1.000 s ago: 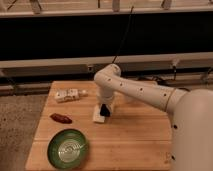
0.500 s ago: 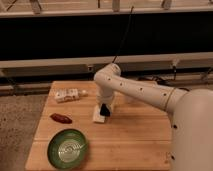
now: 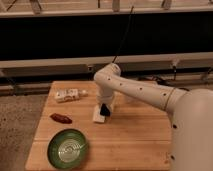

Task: Place the eraser on the white sponge

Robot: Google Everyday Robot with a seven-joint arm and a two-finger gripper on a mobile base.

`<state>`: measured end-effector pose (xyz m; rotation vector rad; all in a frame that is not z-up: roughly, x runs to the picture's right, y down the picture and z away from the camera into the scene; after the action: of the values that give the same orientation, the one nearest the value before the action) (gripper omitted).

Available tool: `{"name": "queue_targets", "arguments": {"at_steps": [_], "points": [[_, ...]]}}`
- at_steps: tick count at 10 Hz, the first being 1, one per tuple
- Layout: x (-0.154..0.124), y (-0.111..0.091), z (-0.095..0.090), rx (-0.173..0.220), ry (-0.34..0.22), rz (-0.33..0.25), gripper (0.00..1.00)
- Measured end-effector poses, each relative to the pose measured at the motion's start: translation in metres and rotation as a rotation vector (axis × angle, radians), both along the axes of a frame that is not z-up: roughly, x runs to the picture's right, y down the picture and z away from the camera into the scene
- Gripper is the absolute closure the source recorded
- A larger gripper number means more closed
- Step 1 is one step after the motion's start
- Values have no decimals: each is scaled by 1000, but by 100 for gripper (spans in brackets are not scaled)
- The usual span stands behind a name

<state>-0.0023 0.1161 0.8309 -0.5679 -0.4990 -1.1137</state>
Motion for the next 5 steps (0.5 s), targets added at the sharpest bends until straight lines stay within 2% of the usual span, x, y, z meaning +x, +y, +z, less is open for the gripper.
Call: {"name": "queue_targets", "arguments": {"at_steps": [2, 3, 5], "points": [[-9, 5, 4, -12, -20, -8, 94], [-13, 7, 5, -16, -30, -10, 89], [-20, 12, 8, -29, -51, -15, 68]]}}
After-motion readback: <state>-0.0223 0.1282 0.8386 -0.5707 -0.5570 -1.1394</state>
